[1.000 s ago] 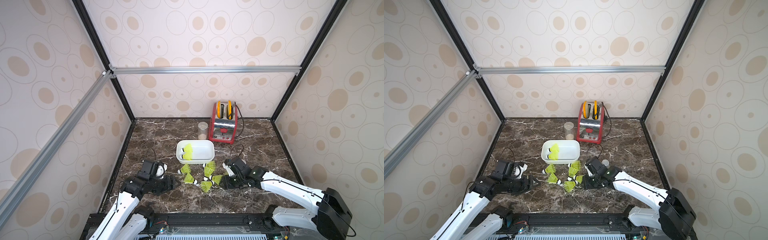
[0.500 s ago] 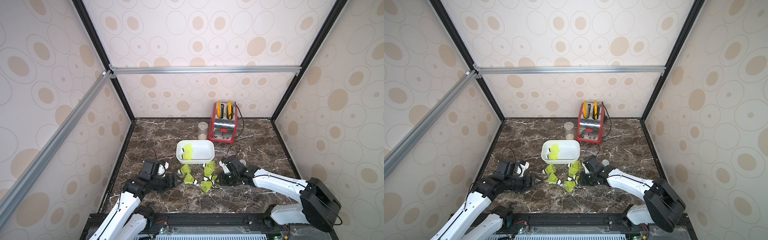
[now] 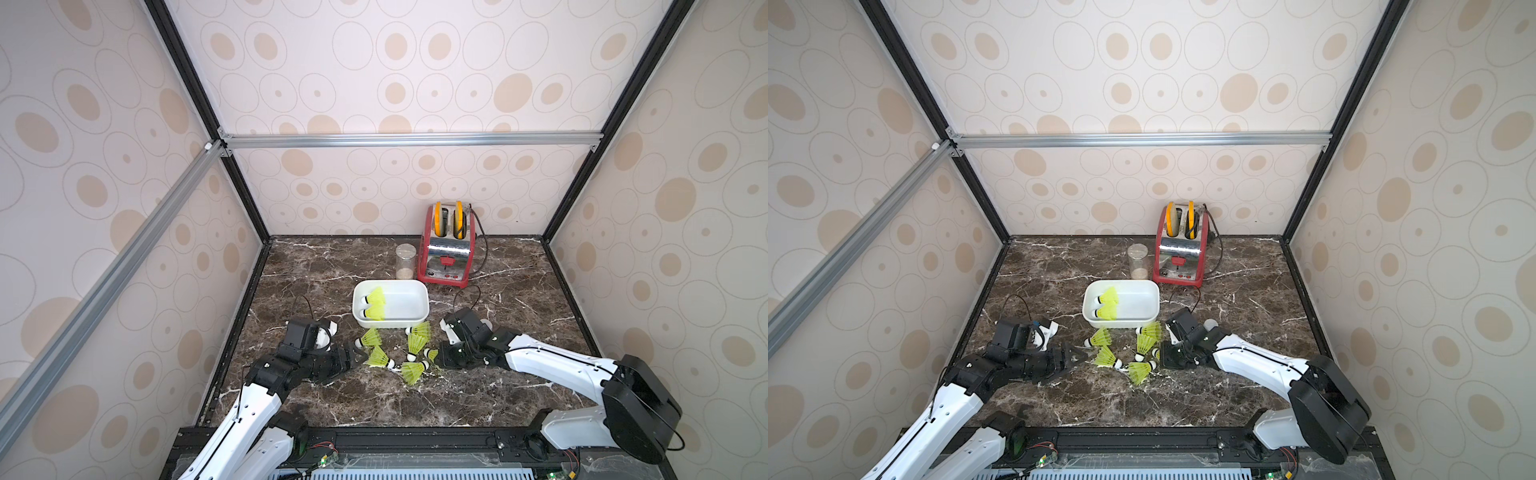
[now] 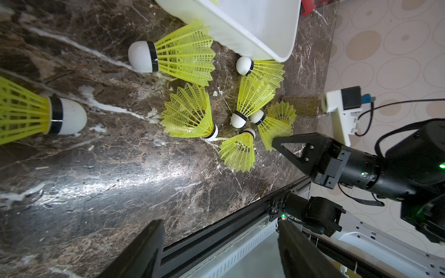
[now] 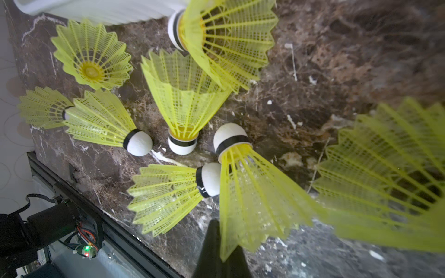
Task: Put the shuttlecocks into the storage box
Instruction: Pick up the shuttlecock at the center of the board, then place the shuttlecock in the storage box.
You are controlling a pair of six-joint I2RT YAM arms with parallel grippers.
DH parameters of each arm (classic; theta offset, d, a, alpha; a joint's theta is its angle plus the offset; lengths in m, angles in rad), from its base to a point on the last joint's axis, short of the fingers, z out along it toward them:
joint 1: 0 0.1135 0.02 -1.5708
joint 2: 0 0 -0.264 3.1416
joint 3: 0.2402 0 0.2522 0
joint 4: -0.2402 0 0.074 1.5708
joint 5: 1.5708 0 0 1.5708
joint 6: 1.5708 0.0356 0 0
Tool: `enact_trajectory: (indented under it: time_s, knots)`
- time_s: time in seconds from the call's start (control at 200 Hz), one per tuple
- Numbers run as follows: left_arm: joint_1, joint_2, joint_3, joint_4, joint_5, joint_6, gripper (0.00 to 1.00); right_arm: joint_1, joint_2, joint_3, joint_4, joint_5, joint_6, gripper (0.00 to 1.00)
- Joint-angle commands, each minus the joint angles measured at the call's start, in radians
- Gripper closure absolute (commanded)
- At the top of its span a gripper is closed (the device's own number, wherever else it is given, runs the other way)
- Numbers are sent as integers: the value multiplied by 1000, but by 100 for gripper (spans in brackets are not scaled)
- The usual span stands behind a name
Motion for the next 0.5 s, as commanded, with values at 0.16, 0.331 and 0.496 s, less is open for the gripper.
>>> enact_trajectory:
  time_s: [0.16,0.331,0.496]
  knots:
    - [-5,91,145,61,-46,-27,23,-4,-79,264,-294,68,-107,100]
    - [-5,186,252,78,-127,-22,23,-18,72,495,-354,23,-262,100]
    - [-4,255,337,60,-260,-54,23,-50,286,690,-349,-85,-392,100]
